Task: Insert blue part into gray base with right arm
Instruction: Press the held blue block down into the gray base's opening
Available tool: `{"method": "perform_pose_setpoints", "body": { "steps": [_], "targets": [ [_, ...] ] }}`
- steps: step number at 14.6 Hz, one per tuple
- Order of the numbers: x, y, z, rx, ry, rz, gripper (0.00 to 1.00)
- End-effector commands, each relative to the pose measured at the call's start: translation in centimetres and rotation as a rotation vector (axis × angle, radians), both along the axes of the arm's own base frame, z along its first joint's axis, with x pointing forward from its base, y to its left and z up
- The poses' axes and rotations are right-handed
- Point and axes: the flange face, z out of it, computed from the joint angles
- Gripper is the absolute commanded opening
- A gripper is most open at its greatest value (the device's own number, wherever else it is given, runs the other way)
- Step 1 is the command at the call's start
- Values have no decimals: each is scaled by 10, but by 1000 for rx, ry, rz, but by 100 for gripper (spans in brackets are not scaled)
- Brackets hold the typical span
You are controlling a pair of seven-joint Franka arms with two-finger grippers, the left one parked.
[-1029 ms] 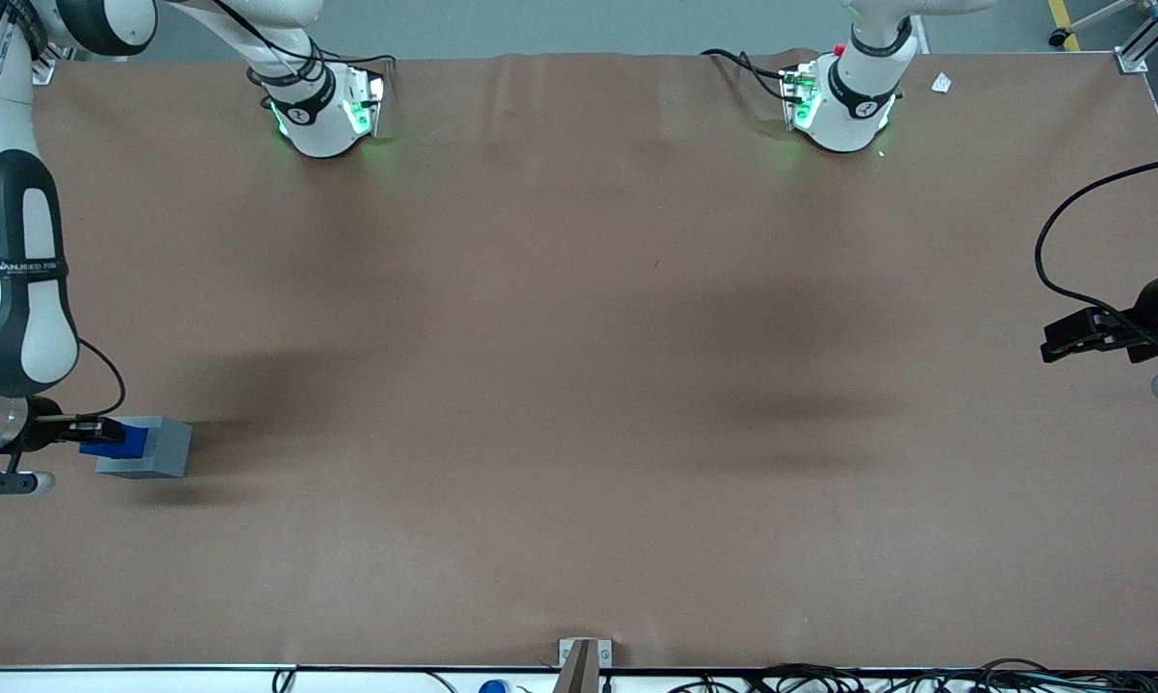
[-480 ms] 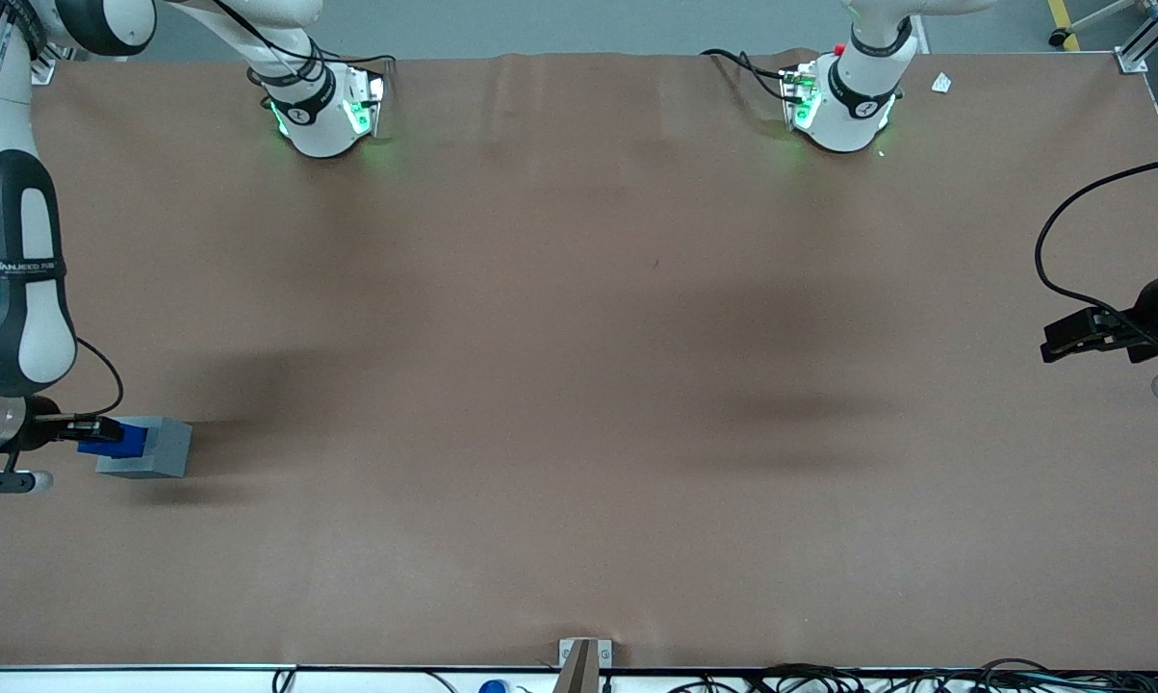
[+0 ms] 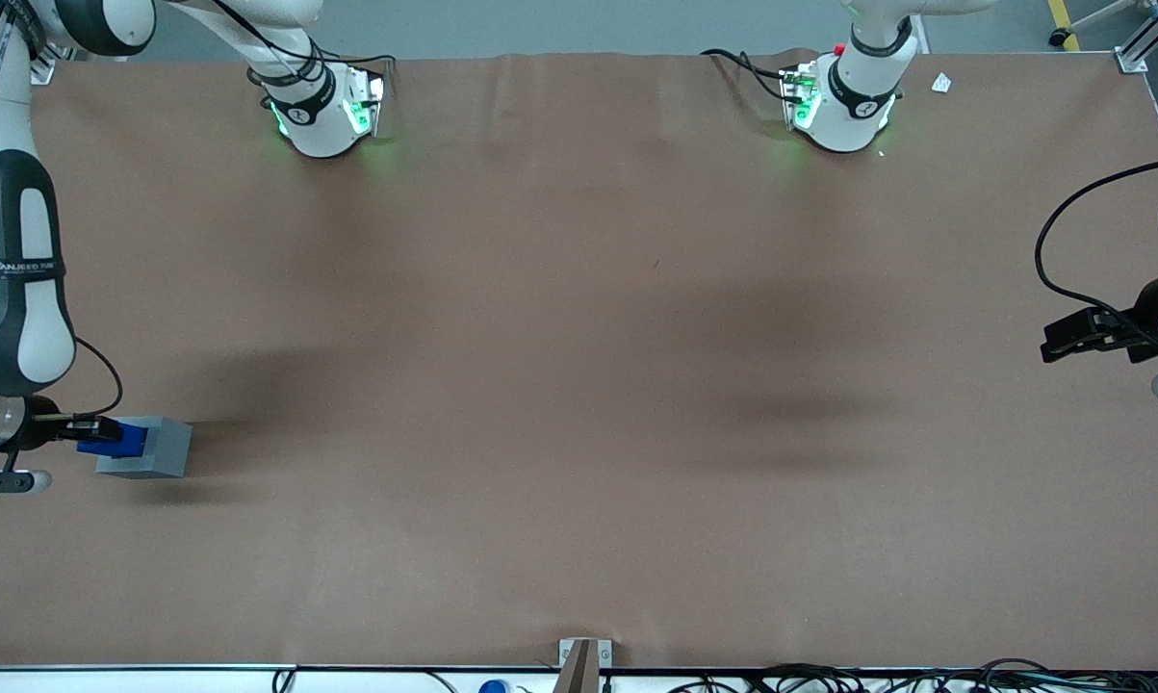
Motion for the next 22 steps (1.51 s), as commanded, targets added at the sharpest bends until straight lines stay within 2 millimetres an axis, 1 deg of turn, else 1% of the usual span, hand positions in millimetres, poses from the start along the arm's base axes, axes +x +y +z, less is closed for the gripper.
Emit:
{"method": "perform_pose_setpoints", "body": {
  "steps": [1,5,13,16,22],
  "targets": [
    [-3,4,-14,24,31,-6,2],
    [-4,6,-15,27,41,-1,2],
    [-5,-4,-15,15,36,8,2],
    [-4,-3,-20,19,41,-4,2],
    [-3,0,-23,23,49,-7,0]
  ]
}}
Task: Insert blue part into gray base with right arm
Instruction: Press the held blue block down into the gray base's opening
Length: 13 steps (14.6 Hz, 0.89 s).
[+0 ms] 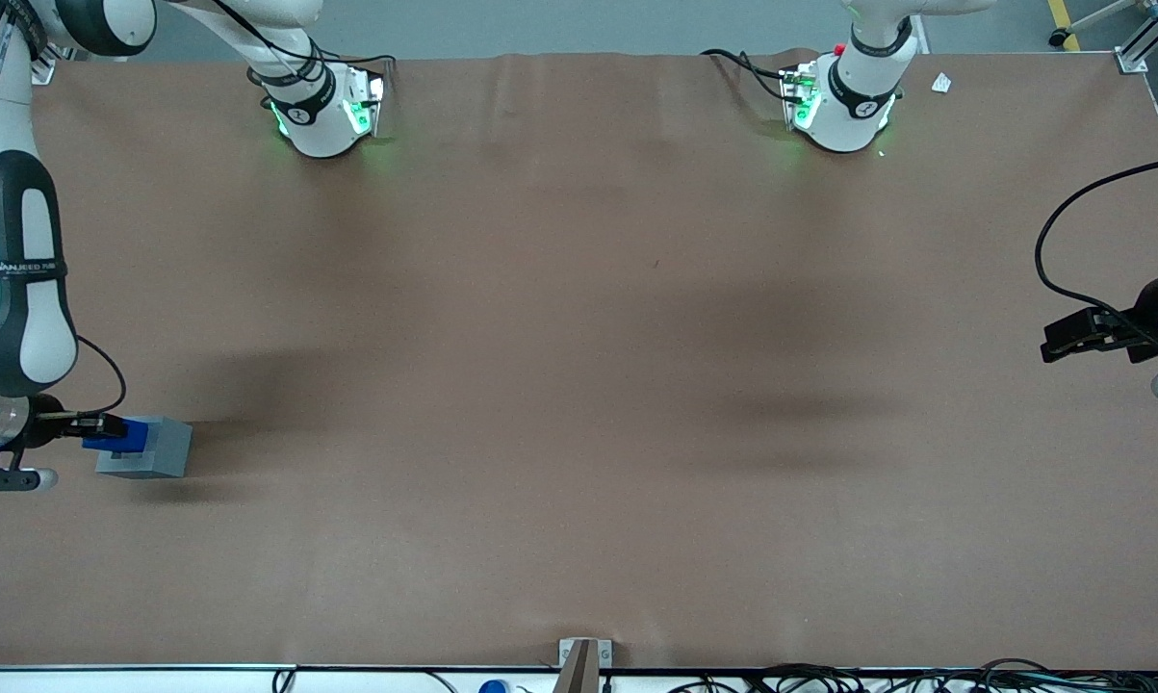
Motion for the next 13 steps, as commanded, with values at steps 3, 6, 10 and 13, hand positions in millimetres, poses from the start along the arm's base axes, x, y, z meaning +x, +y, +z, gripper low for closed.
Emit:
{"method": "perform_pose_setpoints", "body": {
  "steps": [3,6,10,13],
  "targets": [
    [-1,0,-21,15,33,-4,0],
    [2,1,-21,14,36,0,0],
    [9,0,-14,13,43,5,0],
    [11,0,-14,7,38,14,0]
  ]
}}
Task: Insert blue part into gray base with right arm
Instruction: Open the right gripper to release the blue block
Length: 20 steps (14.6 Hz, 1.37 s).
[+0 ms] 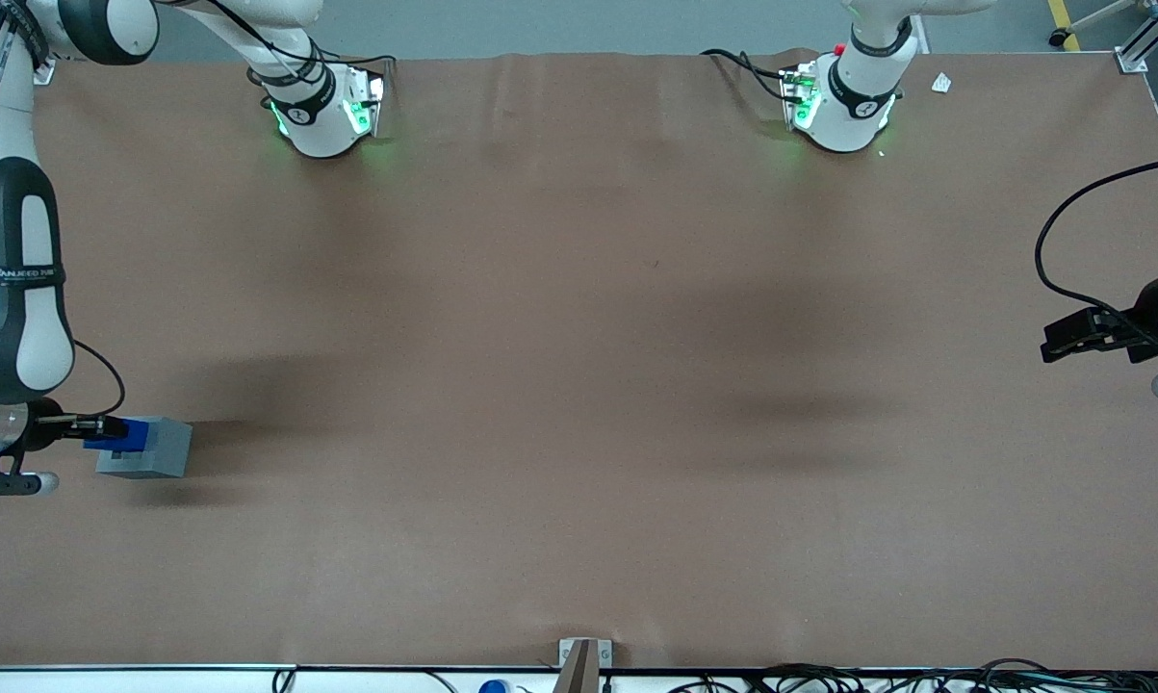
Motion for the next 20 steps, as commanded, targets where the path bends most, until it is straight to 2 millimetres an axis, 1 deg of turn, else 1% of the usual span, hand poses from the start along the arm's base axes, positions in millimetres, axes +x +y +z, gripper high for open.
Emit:
{"method": "perform_pose_setpoints", "body": {
  "steps": [1,6,14,15,16,17,18,19,20],
  "targets": [
    [6,-1,-13,1,5,13,0],
    [12,-1,-7,-7,-10,19,0],
    [14,0,-3,-7,-10,20,0],
    [14,0,-4,-7,-10,18,1],
    [13,0,-7,-6,-12,19,3],
    [13,0,-9,-5,-9,25,19],
    [13,0,-9,-5,-9,26,43],
    [13,0,-8,-2,-12,28,77],
    [13,0,-6,-2,-13,28,100]
  ]
}}
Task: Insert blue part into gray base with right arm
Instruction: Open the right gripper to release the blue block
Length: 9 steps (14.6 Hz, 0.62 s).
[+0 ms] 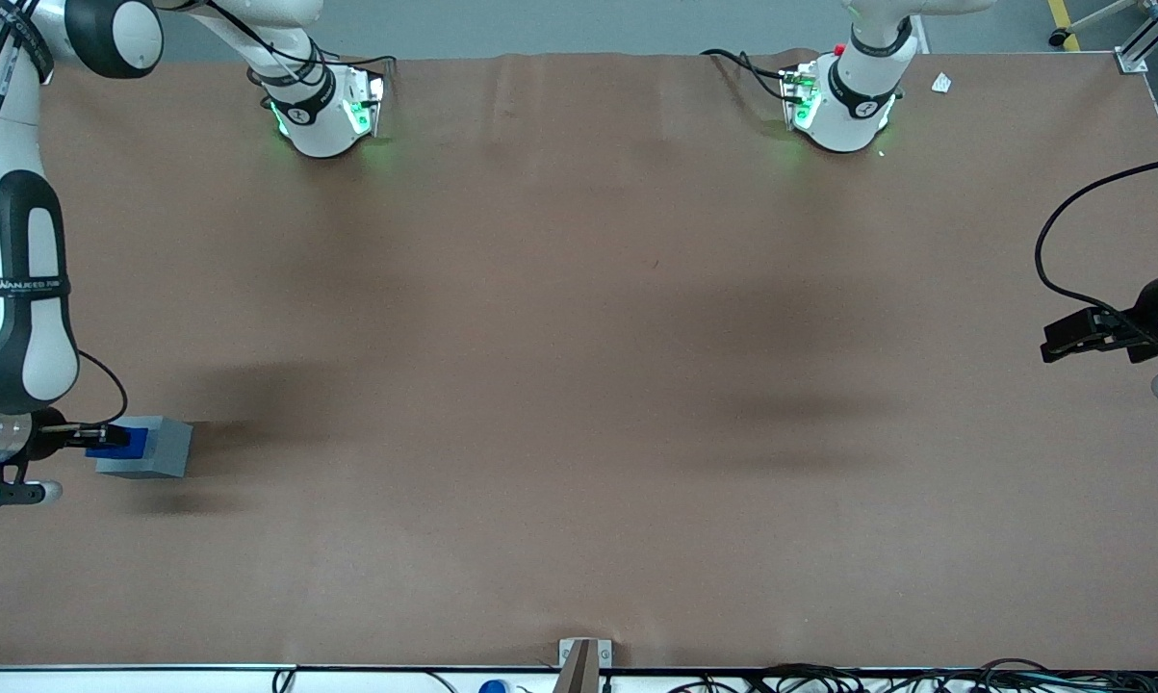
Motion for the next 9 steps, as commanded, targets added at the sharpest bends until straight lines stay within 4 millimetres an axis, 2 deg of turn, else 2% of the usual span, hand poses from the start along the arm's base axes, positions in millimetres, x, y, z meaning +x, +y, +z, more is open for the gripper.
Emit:
{"method": "perform_pose_setpoints", "body": {
  "steps": [1,4,5,9],
  "targets": [
    [3,-1,4,3,-8,13,100],
    [1,16,31,27,13,14,100],
    [-2,24,51,35,24,20,100],
    [-22,76,167,35,-10,4,100]
  ]
}}
